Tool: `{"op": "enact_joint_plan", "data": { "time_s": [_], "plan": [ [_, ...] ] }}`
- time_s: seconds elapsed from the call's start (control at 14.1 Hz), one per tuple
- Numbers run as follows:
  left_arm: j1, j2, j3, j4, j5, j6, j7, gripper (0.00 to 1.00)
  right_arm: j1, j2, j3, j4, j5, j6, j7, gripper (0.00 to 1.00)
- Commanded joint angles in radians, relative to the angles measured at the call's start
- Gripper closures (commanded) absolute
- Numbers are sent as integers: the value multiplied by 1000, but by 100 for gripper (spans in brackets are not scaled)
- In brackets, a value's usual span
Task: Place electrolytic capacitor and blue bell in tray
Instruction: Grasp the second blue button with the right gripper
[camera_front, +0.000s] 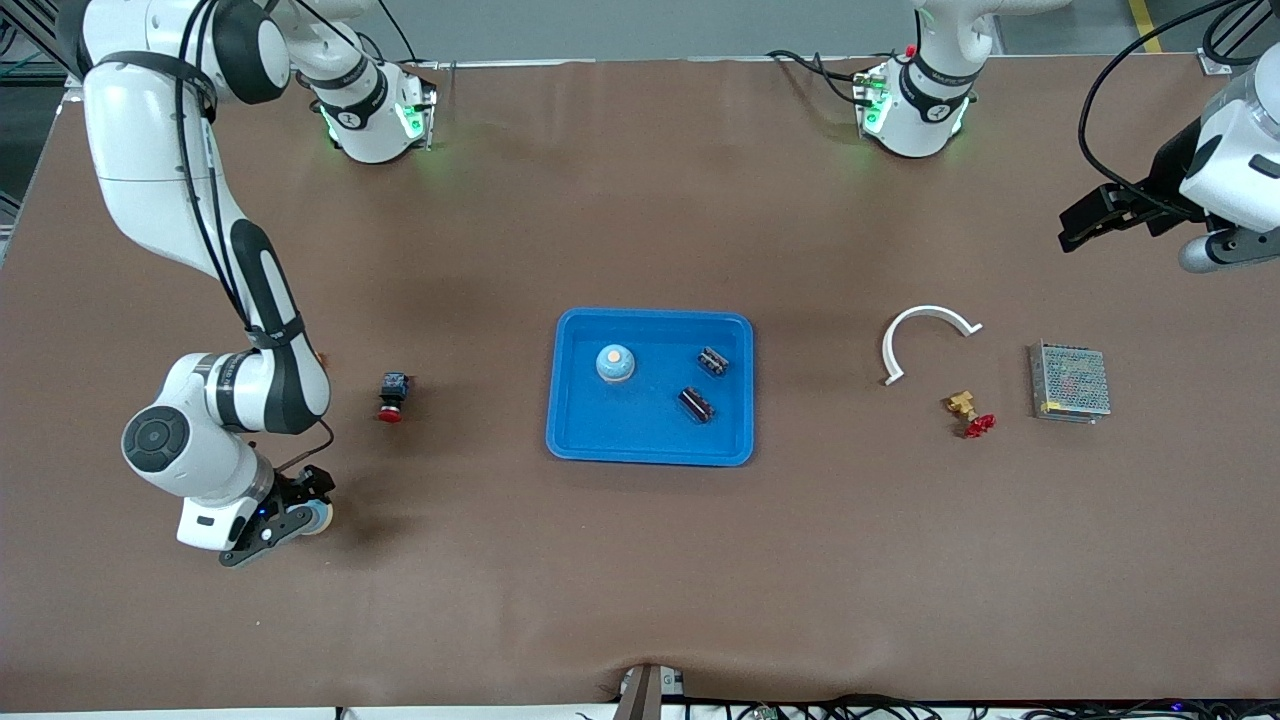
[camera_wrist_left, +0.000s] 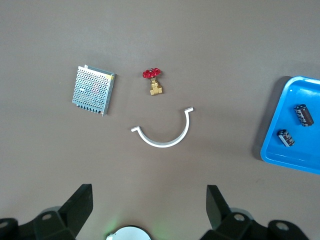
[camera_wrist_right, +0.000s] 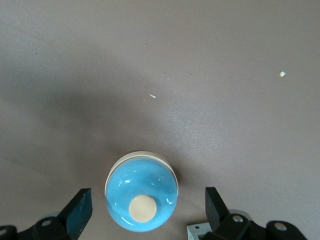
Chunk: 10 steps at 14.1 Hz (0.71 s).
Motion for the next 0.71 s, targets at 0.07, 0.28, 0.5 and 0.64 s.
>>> {"op": "enact_joint_plan", "data": {
  "time_s": [0.07,0.28,0.5,0.64],
  "plan": [
    [3,-14,5,-10,-13,3,10,0,-21,20,27,20,13,12,-21,0],
    [2,-11,5,-11,-13,3,5,0,-21,24,27,20,18,21,-19,0],
    [2,-13,2,-13,-13,4,-4,0,-21,32,27,20,21,31,-21,0],
    [2,-14,2,-14,-13,3,-4,0,-21,38,27,20,24,45,-19,0]
  ]
}}
